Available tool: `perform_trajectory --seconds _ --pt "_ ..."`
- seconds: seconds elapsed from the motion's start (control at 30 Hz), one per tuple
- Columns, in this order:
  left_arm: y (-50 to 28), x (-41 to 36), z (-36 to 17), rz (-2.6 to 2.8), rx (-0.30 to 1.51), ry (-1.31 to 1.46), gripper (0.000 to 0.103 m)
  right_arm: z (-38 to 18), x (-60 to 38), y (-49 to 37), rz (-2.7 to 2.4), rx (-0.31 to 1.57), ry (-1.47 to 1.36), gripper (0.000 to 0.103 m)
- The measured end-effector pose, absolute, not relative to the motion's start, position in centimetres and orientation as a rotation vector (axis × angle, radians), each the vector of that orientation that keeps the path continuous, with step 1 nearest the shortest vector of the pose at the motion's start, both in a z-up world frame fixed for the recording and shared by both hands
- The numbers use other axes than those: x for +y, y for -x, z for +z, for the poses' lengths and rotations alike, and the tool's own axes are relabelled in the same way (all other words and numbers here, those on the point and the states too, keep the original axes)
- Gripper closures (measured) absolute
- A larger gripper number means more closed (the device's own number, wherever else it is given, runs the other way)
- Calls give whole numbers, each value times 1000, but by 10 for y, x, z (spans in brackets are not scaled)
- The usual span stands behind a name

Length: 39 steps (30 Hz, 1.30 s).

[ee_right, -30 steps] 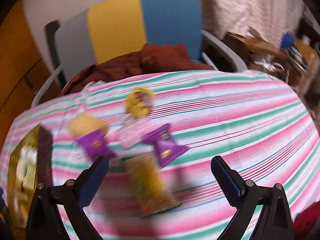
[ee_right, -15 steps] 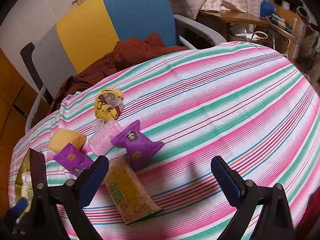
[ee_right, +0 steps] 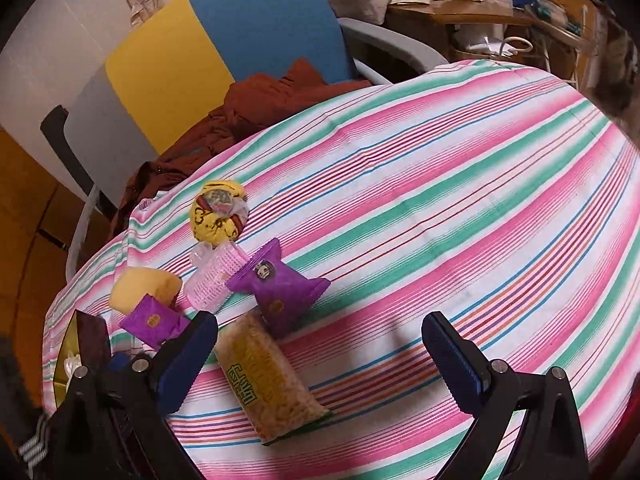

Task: Organize objects
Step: 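Grasp the purple candy packet with left tool while right tool grasps WEIDAN packet, then drop the purple packet in the tray with left tool while right tool drops WEIDAN packet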

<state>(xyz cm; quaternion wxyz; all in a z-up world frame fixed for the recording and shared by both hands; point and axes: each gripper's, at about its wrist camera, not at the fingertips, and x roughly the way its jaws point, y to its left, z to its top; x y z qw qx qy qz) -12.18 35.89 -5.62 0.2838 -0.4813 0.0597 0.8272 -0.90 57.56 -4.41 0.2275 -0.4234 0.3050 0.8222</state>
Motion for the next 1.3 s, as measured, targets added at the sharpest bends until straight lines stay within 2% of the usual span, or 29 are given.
perform_trajectory --seconds 0.33,0.4,0.5,0.57,0.7,0.73,0.8,0.83,0.9,0.93,1.1,1.3 --pt "141 382 -76 2228 198 1315 41 -49 569 17 2281 772 1239 0" --pt "144 383 -78 2233 210 1300 54 -50 566 19 2294 752 1260 1" --pt "141 380 -74 2236 225 1237 65 -54 558 25 2326 721 1327 1" --pt "137 376 -70 2230 222 1205 66 -57 550 29 2357 701 1384 7" --pt "124 370 -59 2224 241 1133 66 -68 533 40 2382 611 1509 8" --pt "121 366 -55 2221 229 1126 66 -73 529 43 2372 581 1539 10" --pt "116 361 -50 2214 211 1117 66 -82 522 47 2358 516 1603 21" --pt "114 358 -48 2211 206 1115 66 -84 519 48 2355 489 1621 30" --pt "108 350 -43 2203 193 1108 66 -87 511 51 2366 408 1640 38" --pt "105 346 -41 2202 189 1105 66 -86 508 51 2390 391 1641 53" --pt "88 322 -29 2211 175 1090 66 -83 501 47 2434 386 1652 57" --pt "72 288 -17 2230 152 1084 66 -75 490 43 2533 419 1656 58"
